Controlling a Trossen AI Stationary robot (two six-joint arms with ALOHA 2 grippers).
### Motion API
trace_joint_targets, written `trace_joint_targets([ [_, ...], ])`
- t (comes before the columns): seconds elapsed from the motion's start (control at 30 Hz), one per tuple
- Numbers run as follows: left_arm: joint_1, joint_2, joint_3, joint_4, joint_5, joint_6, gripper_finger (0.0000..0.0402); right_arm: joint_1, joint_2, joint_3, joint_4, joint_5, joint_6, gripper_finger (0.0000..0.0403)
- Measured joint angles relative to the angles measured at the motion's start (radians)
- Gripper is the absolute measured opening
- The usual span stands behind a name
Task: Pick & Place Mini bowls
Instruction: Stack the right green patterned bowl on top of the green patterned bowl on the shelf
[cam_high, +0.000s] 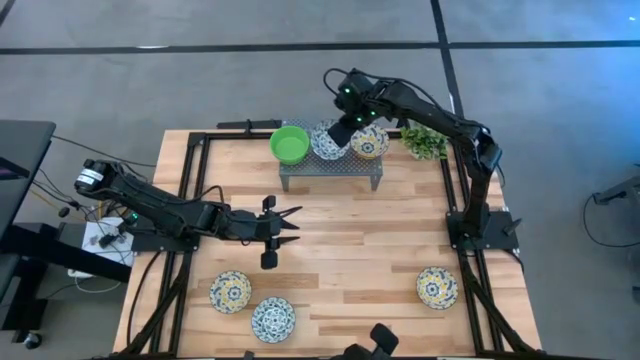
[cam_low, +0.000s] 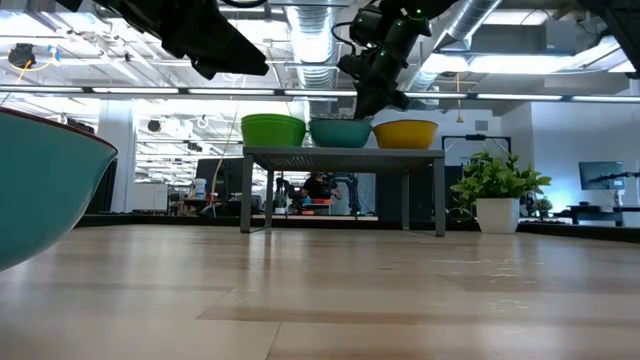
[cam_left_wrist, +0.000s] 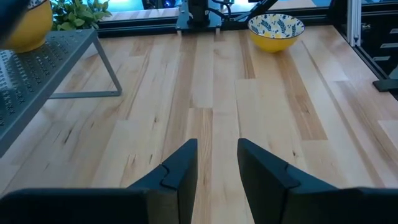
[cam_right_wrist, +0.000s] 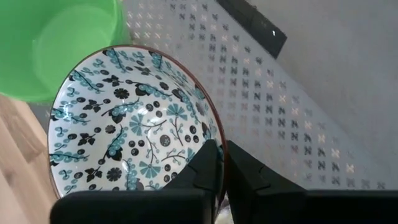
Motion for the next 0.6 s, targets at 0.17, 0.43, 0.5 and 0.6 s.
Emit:
trace_joint_targets([
  [0.17,0.000,0.000,0.000,0.000,0.000,0.000,0.0115,-0.001,0.000,0.000,0.011,0.000,0.000,0.0030],
  [0.43,0.000,0.000,0.000,0.000,0.000,0.000,0.0115,0.000,-0.001,0.000,0.032,0.000,-0.003,0.0071],
  [0.5,0.000,0.000,0.000,0.000,0.000,0.000,0.0115,0.000,-0.001,0.000,0.032,0.000,-0.004,0.0078],
  [0.6,0.000,0.000,0.000,0.000,0.000,0.000,0.0115,0.000,-0.002,0.000,0.032,0.000,-0.040,0.0084],
])
